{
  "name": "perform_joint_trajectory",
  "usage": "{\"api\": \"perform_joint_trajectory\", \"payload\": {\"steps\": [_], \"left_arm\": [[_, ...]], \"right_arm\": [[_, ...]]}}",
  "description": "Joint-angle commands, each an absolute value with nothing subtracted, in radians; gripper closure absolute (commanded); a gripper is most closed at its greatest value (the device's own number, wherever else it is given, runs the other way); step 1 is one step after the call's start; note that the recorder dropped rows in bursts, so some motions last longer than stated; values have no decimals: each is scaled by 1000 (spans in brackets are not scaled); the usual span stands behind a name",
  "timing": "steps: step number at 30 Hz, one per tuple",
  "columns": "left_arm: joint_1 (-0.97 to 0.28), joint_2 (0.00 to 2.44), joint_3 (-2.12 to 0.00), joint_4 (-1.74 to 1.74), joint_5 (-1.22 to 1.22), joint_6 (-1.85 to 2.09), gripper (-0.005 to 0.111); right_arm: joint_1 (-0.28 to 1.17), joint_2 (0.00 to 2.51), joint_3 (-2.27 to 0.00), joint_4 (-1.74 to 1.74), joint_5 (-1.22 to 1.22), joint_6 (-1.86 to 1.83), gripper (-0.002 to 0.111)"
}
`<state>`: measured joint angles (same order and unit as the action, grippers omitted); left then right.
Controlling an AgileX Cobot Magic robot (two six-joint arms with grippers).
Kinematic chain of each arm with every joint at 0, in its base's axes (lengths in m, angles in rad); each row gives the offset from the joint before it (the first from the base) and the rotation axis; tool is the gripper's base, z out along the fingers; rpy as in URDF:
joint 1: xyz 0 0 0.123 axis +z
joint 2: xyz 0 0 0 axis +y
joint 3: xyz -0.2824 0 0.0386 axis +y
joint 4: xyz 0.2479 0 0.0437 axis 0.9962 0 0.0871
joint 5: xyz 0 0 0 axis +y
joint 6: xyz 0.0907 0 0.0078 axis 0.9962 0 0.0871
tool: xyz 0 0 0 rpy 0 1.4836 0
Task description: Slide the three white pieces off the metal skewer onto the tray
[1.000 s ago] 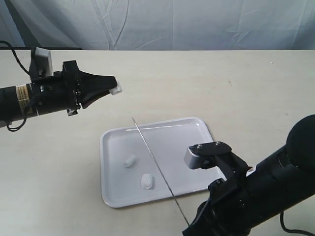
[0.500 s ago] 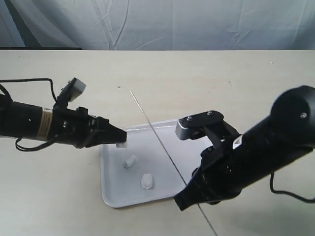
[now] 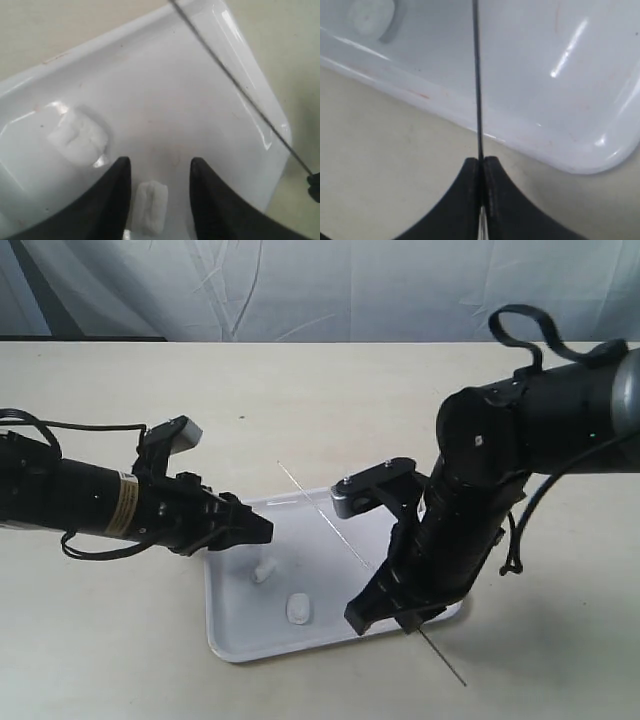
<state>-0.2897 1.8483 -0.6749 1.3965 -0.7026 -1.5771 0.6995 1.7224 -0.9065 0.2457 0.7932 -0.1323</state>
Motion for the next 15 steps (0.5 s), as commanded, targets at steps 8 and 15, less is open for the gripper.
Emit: {"api": "perform_joint_trajectory", "payload": {"steps": [8, 15], "left_arm": [[-215, 1838, -677, 1476, -811, -1559, 69], [-112, 1765, -677, 1506, -1039, -1521, 69]], "right_arm": [[698, 1840, -915, 246, 730, -128, 101], [698, 1840, -915, 304, 757, -130, 65]]}}
